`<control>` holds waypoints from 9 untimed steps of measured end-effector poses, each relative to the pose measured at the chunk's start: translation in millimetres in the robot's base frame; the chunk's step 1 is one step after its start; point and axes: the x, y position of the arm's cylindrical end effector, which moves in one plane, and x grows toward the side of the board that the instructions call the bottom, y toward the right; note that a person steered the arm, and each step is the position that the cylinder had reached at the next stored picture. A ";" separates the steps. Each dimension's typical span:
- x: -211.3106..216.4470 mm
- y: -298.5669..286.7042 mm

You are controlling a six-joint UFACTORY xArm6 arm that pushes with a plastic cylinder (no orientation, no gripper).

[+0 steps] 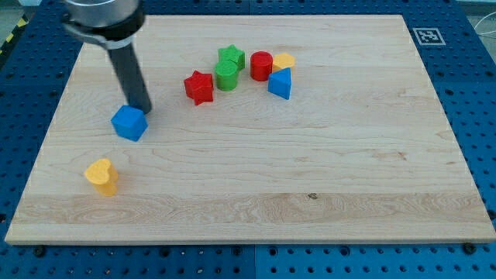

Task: Move the blue cube towards the bottom of red star

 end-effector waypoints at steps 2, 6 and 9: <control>35.7 -61.8; 38.3 28.1; 33.1 26.6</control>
